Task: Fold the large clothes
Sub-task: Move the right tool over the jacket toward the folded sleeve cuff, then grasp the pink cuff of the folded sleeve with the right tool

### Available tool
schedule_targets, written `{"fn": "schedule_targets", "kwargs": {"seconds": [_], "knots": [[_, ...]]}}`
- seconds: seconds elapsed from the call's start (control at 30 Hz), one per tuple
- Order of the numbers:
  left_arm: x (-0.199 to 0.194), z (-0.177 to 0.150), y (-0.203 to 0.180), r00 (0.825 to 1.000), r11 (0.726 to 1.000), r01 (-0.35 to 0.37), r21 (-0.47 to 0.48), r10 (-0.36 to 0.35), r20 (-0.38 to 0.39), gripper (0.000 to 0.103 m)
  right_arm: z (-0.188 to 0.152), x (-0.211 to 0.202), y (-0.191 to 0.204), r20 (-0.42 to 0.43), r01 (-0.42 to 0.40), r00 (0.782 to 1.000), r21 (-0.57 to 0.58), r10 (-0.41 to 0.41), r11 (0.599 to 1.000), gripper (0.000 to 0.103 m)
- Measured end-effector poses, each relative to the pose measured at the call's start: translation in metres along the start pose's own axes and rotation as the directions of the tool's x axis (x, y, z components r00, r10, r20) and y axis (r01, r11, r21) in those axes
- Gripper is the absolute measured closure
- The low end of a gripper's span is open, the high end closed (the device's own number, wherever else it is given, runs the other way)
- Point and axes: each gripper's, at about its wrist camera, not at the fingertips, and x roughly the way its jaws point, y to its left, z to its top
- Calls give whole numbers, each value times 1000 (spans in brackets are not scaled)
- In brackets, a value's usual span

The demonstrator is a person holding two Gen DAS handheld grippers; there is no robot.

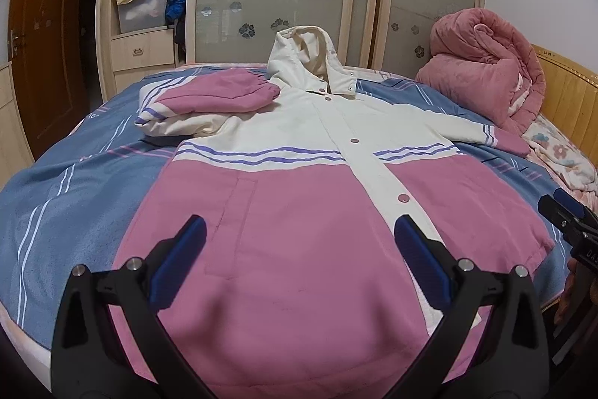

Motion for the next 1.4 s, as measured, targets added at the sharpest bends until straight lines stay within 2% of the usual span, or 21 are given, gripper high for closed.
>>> {"fn": "schedule_targets", "kwargs": {"seconds": [0.13,0.23,0.37,0.47,0.53,0.6,0.67,0.7,0.77,0.9,0.97,1.1,1.13,1.23,1.33,1.4], "knots": [[0,1,1,1000,1000,3,-9,-3,7,2,10,6,-5,-34,-49,998,38,50,998,1],[1,2,5,1000,1000,3,-26,-3,4,2,30,16,2,-71,-90,993,38,93,995,1],[-2,4,12,1000,998,8,-57,-7,20,2,74,38,21,-94,-205,973,83,212,975,1],[-1,6,18,1000,997,-5,-78,7,26,2,103,67,39,-149,-252,952,111,267,961,1],[2,7,23,1000,995,-16,-97,18,23,2,119,97,53,-183,-296,929,148,320,944,1],[5,7,26,999,993,-28,-112,30,19,2,129,133,64,-223,-348,891,230,397,909,1],[8,8,31,999,991,-33,-130,35,14,2,134,179,75,-259,-390,833,354,490,850,1],[8,8,32,999,990,-36,-135,38,13,2,135,198,81,-268,-396,812,401,519,827,1],[9,9,35,999,988,-35,-149,38,15,2,136,235,92,-288,-379,785,476,548,793,1],[11,12,42,999,984,-44,-171,48,19,2,141,294,114,-285,-349,778,546,561,761,1],[12,13,46,998,983,-53,-175,57,20,2,142,315,120,-304,-324,779,553,548,767,2],[13,15,55,998,979,-63,-194,68,19,2,134,369,139,-347,-275,765,586,543,762,15],[13,16,59,997,976,-63,-207,69,22,2,132,380,144,-352,-269,762,590,543,761,16],[13,17,67,996,971,-74,-228,82,24,2,132,406,160,-362,-265,773,562,521,783,19],[13,18,74,997,963,-70,-261,78,19,2,129,429,175,-385,-257,761,562,523,787,25],[12,20,75,997,962,-67,-264,76,25,2,126,439,182,-391,-258,752,567,531,783,37]]}}
